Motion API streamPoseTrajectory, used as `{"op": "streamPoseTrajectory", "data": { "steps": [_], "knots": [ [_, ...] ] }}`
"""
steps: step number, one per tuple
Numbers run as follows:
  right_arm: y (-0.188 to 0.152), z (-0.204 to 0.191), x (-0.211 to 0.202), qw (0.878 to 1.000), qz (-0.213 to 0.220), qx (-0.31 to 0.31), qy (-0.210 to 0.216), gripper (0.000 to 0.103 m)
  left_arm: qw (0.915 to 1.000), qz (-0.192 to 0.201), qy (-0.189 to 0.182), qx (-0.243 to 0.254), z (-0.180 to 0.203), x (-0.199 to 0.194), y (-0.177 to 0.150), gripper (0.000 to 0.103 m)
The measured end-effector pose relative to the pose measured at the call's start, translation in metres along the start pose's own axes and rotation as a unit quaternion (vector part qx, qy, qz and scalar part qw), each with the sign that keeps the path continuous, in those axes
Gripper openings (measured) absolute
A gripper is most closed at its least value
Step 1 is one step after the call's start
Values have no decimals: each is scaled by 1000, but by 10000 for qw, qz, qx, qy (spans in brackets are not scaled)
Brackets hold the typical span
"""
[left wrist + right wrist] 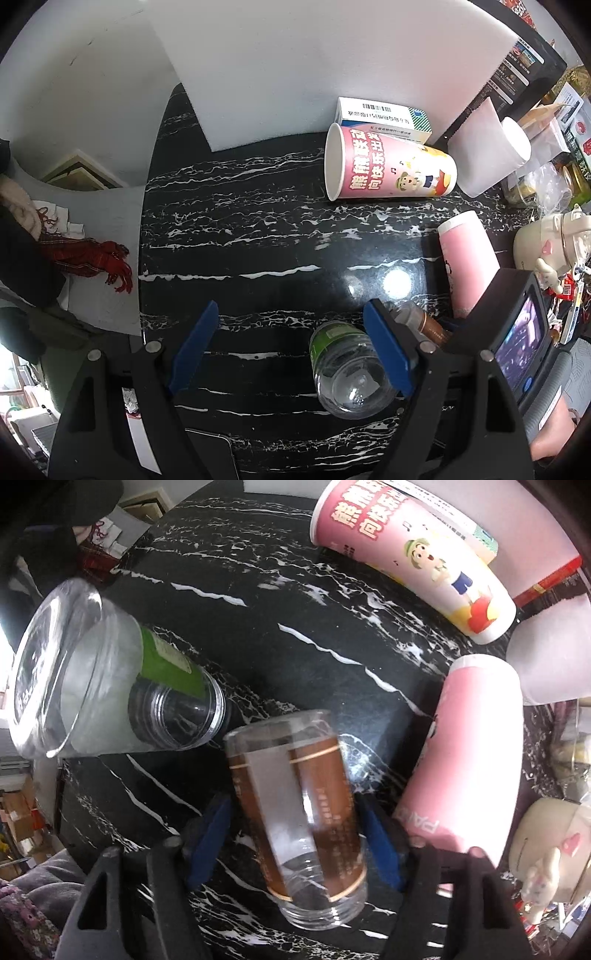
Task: Flip cup upside down
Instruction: 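Reach the right gripper to the brown-labelled glass jar and close on it, then lift the brown-labelled jar with the right gripper and rotate it upright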
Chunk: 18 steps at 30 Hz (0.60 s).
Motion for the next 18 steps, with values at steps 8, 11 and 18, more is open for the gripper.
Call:
{"op": "streamPoseTrajectory", "data": {
  "steps": [8,11,18],
  "knots": [
    [-11,-10,-7,9999,152,0,66,64,9999,121,36,-73,-1,-18,-7,80],
    [-16,-7,-17,9998,204,67,58,64,9998,174,11,-86,0,-27,-12,80],
    [-34,-2,-40,9990,293,333,62,63,9993,376,23,-30,8,-52,-25,80]
  ]
}}
Point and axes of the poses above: each gripper's, at about its wrist camera, not at the fingertips, and x roughly the way its jaws point, z to its right, y to its top, the point moved 6 cm from there along x, roughly the way its jaws point, and after that the axes turned 12 degrees about x, right-handed, at the moved point
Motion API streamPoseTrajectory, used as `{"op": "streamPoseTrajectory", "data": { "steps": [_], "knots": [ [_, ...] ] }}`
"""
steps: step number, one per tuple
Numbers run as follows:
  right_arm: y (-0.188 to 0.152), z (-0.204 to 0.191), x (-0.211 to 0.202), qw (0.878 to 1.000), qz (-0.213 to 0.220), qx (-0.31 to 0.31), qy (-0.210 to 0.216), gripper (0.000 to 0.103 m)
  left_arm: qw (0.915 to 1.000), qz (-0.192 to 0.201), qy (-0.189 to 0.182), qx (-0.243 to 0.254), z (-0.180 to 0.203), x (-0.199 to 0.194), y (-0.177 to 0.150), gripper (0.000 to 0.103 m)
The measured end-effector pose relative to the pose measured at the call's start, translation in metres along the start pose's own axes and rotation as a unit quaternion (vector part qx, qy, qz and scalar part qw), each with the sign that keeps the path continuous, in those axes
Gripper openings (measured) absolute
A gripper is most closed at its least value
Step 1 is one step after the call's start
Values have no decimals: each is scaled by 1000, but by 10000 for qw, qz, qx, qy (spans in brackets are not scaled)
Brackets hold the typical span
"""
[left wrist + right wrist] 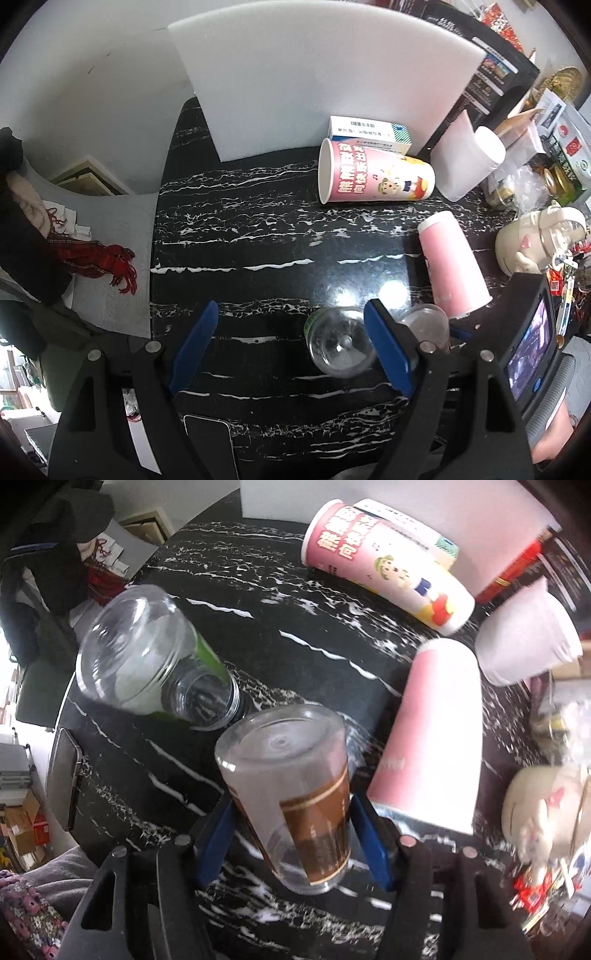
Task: Flip cup upside down
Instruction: 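Lift the brown-labelled jar with the right gripper and rotate it upright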
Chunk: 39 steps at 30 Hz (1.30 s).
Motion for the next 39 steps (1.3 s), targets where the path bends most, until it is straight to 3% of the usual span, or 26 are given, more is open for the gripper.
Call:
{"op": "streamPoseTrajectory", "data": {
  "steps": [7,20,30,39],
  "knots": [
    [-21,12,-30,9993,121,360,62,62,9997,227,-37,87,11,-29,-15,80],
    [-95,42,-84,9944,269,1011,126,62,9979,395,-223,455,52,-64,-51,80],
    [-155,45,-76,9910,-219,1294,247,62,9970,242,-375,638,78,-62,-75,80],
    [-145,39,-47,9937,-429,980,326,62,9984,61,-176,527,75,-55,-92,80]
  ]
}}
Point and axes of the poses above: each gripper's, at about its wrist camera, not at the fingertips, and x roughly the way its jaws point, z to its right, y to its top, the point moved 6 cm from there along x, roughly the way its jaws point, and after that the axes turned 12 degrees about x, right-handed, at the moved point
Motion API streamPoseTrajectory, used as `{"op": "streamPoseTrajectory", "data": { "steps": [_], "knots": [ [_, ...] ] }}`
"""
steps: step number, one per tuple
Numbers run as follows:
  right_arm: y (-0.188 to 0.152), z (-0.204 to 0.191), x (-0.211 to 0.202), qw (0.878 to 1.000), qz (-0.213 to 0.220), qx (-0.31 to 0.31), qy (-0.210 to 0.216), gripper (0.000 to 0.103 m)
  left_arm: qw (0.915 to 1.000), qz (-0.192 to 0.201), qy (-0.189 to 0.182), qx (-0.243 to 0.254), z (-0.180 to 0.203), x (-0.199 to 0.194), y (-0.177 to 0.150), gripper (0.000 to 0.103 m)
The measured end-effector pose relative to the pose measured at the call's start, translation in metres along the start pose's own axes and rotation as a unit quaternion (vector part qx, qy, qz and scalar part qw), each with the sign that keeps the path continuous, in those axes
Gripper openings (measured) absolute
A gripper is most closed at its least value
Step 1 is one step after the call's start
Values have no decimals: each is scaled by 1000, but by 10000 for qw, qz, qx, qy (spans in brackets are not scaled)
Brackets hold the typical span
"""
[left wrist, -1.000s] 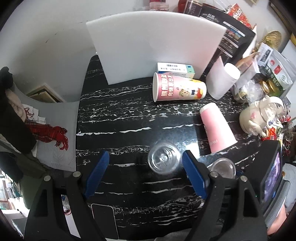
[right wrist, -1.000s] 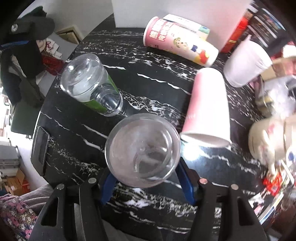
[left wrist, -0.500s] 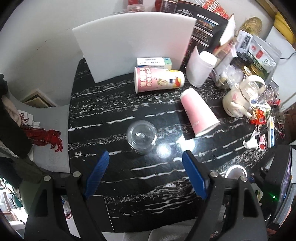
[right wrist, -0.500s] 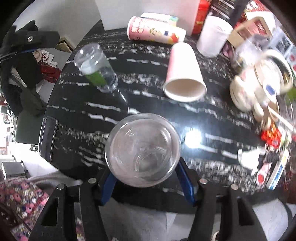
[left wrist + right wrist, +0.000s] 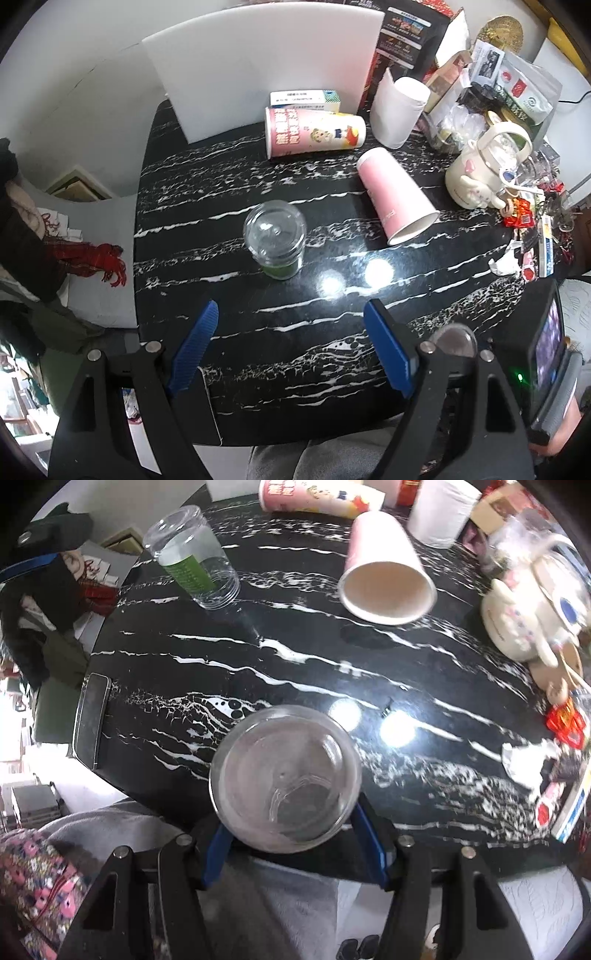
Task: Flip cup upside down
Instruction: 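Lift the brown-labelled jar with the right gripper and rotate it upright, then close the left gripper on the jar while the right gripper holds it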
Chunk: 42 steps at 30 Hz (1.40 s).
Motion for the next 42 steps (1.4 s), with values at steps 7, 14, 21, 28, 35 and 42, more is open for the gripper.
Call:
{"op": "streamPoseTrajectory", "data": {
  "steps": [7,14,21,28,35,42],
  "knots": [
    [28,-14,15,9994,55,-305,159,62,9993,-188,178,-284,-10,7,-14,80],
    [54,-24,42,9986,-112,-452,268,61,9980,-287,276,-491,-12,12,-20,80],
    [56,-27,64,9979,-263,-505,318,61,9971,-393,266,-589,-7,24,-21,80],
    [58,-25,63,9980,-270,-431,367,61,9972,-462,180,-555,3,35,-24,80],
    [50,-17,42,9980,-124,-353,515,73,9980,-453,109,-432,14,38,-22,80],
    [36,7,11,9981,1,18,613,74,9981,-487,-10,-385,27,42,-20,80]
  ]
}}
Point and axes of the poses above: each gripper's, at about its wrist camera, not at the fingertips, and x roughly the way its jaws point, z to its right, y to its top, the point moved 6 cm from there along x, roughly the way its jaws point, and after that the axes turned 12 degrees about x, right-handed, at the moved point
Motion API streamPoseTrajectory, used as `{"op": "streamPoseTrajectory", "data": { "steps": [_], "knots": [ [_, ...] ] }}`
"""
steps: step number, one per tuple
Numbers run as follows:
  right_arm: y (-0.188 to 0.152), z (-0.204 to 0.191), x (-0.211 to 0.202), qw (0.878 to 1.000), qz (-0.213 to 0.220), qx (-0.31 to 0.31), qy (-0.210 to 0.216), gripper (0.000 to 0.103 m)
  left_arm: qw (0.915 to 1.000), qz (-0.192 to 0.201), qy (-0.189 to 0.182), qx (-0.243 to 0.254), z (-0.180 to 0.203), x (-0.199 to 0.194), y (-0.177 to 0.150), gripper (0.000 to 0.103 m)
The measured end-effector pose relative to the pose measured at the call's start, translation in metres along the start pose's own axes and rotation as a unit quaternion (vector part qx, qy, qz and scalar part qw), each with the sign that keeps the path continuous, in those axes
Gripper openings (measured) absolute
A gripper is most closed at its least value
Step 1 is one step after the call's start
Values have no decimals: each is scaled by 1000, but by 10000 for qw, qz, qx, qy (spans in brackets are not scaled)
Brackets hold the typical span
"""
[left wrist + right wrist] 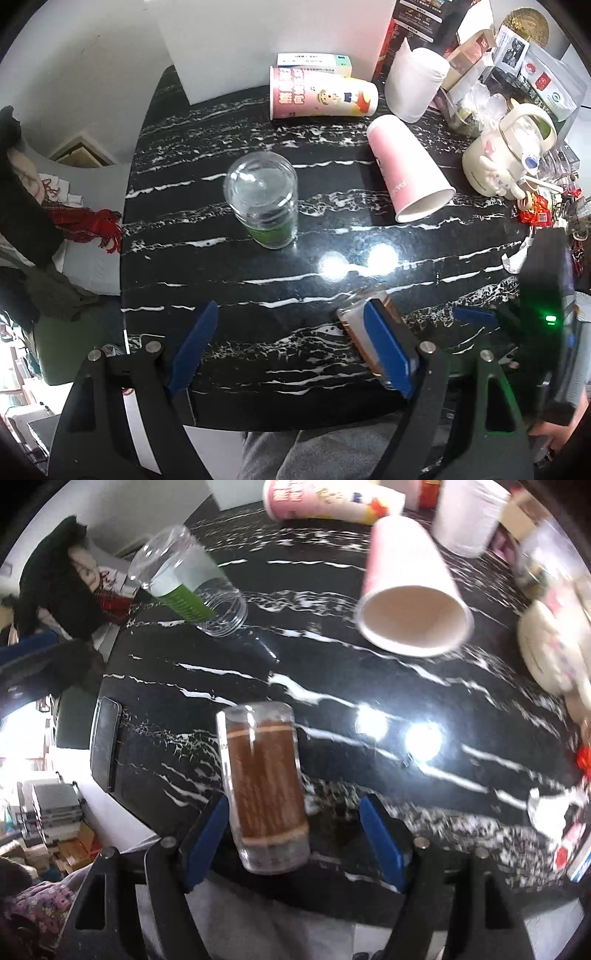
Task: Flip cup upside down
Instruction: 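Close the left gripper on the jar while the right gripper holds it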
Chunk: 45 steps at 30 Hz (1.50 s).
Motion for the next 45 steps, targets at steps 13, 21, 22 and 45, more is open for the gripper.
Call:
{"op": "streamPoseTrajectory", "data": {
  "steps": [13,21,22,45],
  "knots": [
    [-22,41,-25,9995,-179,-125,-212,74,9930,-351,-652,-923,28,36,-23,80],
    [-15,58,-15,9966,-326,-692,-317,74,9820,-622,-813,-1587,46,69,-46,80],
    [-15,60,-13,9959,-380,-758,-325,74,9800,-629,-858,-1681,48,72,-47,80],
    [10,72,33,9891,-773,-1213,-308,74,9647,-1139,-900,-2196,67,143,-26,80]
  ]
}}
Point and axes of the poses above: each gripper's, at about its wrist camera, not at the fingertips, and x roughly the way its jaws point, z to its right, y to its top, the point moved 6 cm from there along x, roughly the way its jaws point, and after that the axes turned 12 degrees about x, right-handed, at the moved point
